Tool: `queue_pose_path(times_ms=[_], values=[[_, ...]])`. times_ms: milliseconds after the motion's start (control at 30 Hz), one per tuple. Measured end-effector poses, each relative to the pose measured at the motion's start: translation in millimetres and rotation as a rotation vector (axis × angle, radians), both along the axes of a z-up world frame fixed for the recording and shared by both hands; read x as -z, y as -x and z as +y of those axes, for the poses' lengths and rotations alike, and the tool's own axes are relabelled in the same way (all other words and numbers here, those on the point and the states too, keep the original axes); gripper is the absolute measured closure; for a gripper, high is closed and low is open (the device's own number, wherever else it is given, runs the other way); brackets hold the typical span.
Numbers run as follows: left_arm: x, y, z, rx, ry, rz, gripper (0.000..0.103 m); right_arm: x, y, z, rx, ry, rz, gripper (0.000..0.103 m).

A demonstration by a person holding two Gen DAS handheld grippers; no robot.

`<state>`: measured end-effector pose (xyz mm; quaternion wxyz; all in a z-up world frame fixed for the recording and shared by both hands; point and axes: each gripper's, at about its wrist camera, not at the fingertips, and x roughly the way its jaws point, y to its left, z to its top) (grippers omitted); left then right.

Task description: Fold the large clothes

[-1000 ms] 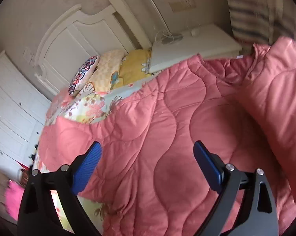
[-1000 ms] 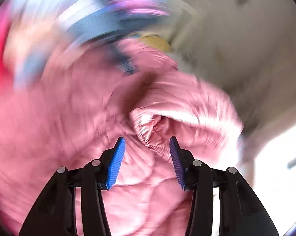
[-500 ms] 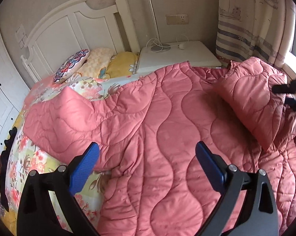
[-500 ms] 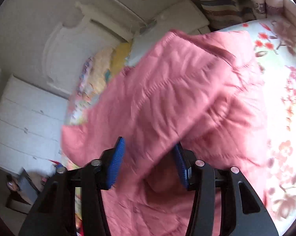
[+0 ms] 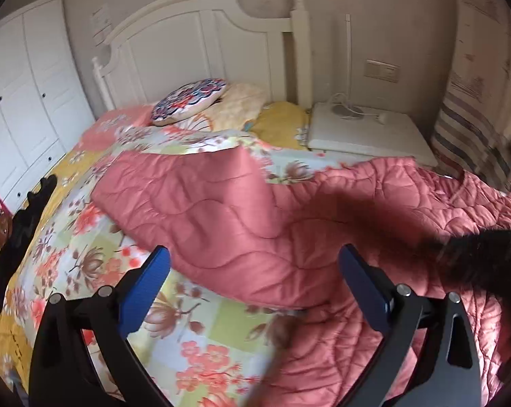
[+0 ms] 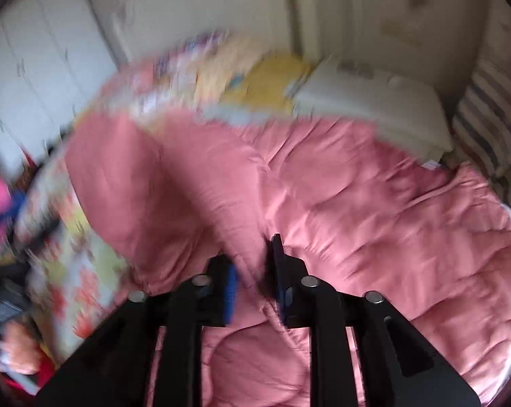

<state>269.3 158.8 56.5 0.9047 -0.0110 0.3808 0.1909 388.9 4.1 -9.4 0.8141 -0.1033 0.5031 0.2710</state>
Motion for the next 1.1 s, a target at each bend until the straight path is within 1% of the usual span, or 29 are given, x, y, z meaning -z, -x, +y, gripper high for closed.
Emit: queue_pose_path(times_ms=[33, 100, 133, 167, 200, 233, 267, 300, 333, 367, 400, 433, 500, 533, 600, 633, 700, 733, 767, 800, 833, 867, 900, 933, 967, 1000, 1033, 1067, 1100], values=[[-1, 0, 3, -0.007, -0.006, 0.0, 0.004, 3, 5, 4, -0.002, 0.027, -0.007, 0.082], [-2, 0, 5, -0.006, -0.016, -0.008, 0.004, -6, 17, -9, -0.002, 0.009, -0.049, 0.082], [-2, -2, 5, -0.002, -0.025, -0.008, 0.004, -16, 21, -24, 0.02, -0.014, -0.076, 0.08], [0, -7, 1, 0.009, -0.038, -0.001, 0.004, -21, 21, -39, 0.05, -0.03, -0.095, 0.073], [3, -12, -4, 0.023, -0.044, 0.009, 0.004, -26, 19, -53, 0.088, -0.042, -0.114, 0.055], [4, -17, -8, 0.036, -0.047, 0.02, 0.004, -29, 15, -69, 0.131, -0.045, -0.127, 0.043], [9, -24, -13, 0.052, -0.051, 0.034, 0.004, -31, 11, -92, 0.194, -0.051, -0.146, 0.035], [14, -33, -20, 0.069, -0.053, 0.053, 0.004, -31, 7, -112, 0.243, -0.065, -0.158, 0.033], [17, -40, -25, 0.079, -0.046, 0.065, 0.004, -30, 5, -128, 0.271, -0.092, -0.143, 0.033], [19, -45, -30, 0.089, -0.033, 0.072, 0.004, -29, 4, -130, 0.264, -0.109, -0.113, 0.032], [21, -49, -34, 0.095, -0.023, 0.075, 0.004, -27, 6, -126, 0.225, -0.107, -0.086, 0.032], [21, -52, -37, 0.097, -0.018, 0.074, 0.004, -25, 9, -116, 0.182, -0.097, -0.087, 0.032], [22, -57, -44, 0.099, -0.011, 0.063, 0.004, -20, 14, -100, 0.161, -0.107, -0.099, 0.03], [23, -58, -45, 0.09, -0.014, 0.061, 0.004, -15, 13, -93, 0.158, -0.117, -0.077, 0.028], [26, -58, -43, 0.064, -0.024, 0.061, 0.004, -3, 10, -79, 0.134, -0.127, 0.019, 0.027], [28, -58, -39, 0.049, -0.023, 0.064, 0.004, -5, 12, -79, 0.124, -0.135, 0.028, 0.027], [31, -59, -32, 0.031, -0.015, 0.068, 0.004, -23, 23, -86, 0.113, -0.137, -0.058, 0.028], [32, -59, -29, 0.026, -0.014, 0.068, 0.004, -37, 27, -97, 0.139, -0.117, -0.146, 0.028], [34, -62, -31, 0.028, -0.02, 0.067, 0.004, -44, 27, -106, 0.169, -0.096, -0.201, 0.027], [36, -66, -34, 0.034, -0.031, 0.075, 0.004, -48, 23, -116, 0.201, -0.078, -0.224, 0.024], [38, -68, -37, 0.04, -0.039, 0.083, 0.004, -47, 16, -126, 0.229, -0.071, -0.198, 0.024], [40, -72, -40, 0.05, -0.042, 0.088, 0.004, -37, 0, -142, 0.253, -0.1, -0.095, 0.024], [43, -74, -44, 0.058, -0.045, 0.092, 0.004, -28, -10, -156, 0.281, -0.138, -0.027, 0.026], [46, -76, -47, 0.066, -0.048, 0.098, 0.004, -20, -18, -168, 0.316, -0.151, 0.007, 0.028], [49, -78, -52, 0.079, -0.047, 0.099, 0.004, -11, -24, -185, 0.37, -0.121, 0.015, 0.03], [52, -79, -54, 0.088, -0.049, 0.096, 0.004, -4, -29, -203, 0.429, -0.074, 0.006, 0.03], [55, -82, -58, 0.091, -0.058, 0.095, 0.004, 6, -35, -223, 0.49, -0.042, 0.022, 0.03], [59, -85, -62, 0.095, -0.067, 0.1, 0.004, 15, -39, -240, 0.539, -0.039, 0.042, 0.032], [62, -87, -64, 0.105, -0.066, 0.104, 0.004, 23, -43, -259, 0.584, -0.038, 0.061, 0.037]])
